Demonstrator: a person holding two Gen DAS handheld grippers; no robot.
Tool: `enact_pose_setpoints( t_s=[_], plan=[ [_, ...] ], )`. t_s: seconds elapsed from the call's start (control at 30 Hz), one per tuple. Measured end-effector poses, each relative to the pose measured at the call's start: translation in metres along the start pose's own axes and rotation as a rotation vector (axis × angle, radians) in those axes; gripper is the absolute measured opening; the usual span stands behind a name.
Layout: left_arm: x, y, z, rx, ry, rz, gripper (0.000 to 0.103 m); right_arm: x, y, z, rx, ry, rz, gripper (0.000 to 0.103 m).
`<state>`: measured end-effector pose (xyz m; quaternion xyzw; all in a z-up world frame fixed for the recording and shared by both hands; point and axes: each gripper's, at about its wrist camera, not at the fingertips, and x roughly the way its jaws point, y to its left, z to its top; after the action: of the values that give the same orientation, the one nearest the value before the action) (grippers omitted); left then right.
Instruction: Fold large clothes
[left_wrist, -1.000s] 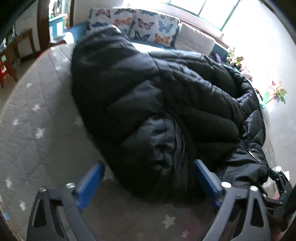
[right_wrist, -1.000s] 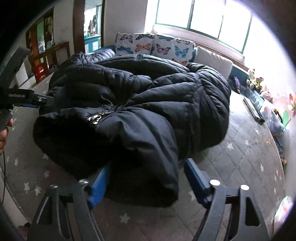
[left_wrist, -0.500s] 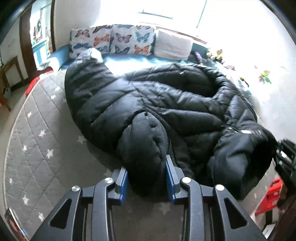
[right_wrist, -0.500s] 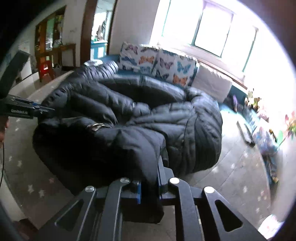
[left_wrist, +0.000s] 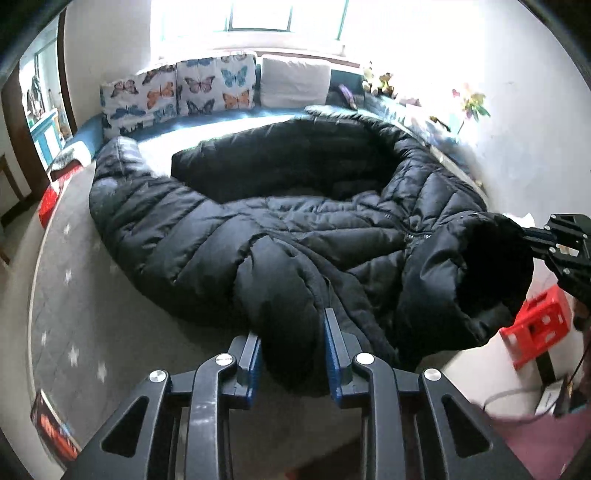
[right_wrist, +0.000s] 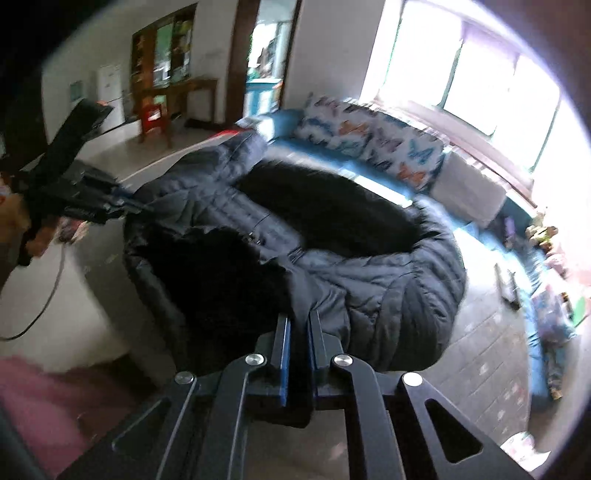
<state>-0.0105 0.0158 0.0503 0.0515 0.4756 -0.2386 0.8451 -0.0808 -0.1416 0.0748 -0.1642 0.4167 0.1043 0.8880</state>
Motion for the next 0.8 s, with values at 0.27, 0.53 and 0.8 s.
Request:
enact_pose_setpoints(
  t_s=[0.27,0.53,0.8],
  plan=[
    [0.016,0.010,-0.051,-0.042,0.149,0.021,0.037,0.030,0.015,-0.006,-0.056,0.210,0.145,0.011],
    [-0.033,0.005,-0.034,0.081,0.066,0.062,0.059,0.016,-0.014,0.004,-0.008,0.263,0.232,0.011],
    [-0.038,0.032,0.041,0.010,-0.017,0.089,0.087,0.062,-0.090,0.035,0.136,0.182,0.054,0.011]
  ],
)
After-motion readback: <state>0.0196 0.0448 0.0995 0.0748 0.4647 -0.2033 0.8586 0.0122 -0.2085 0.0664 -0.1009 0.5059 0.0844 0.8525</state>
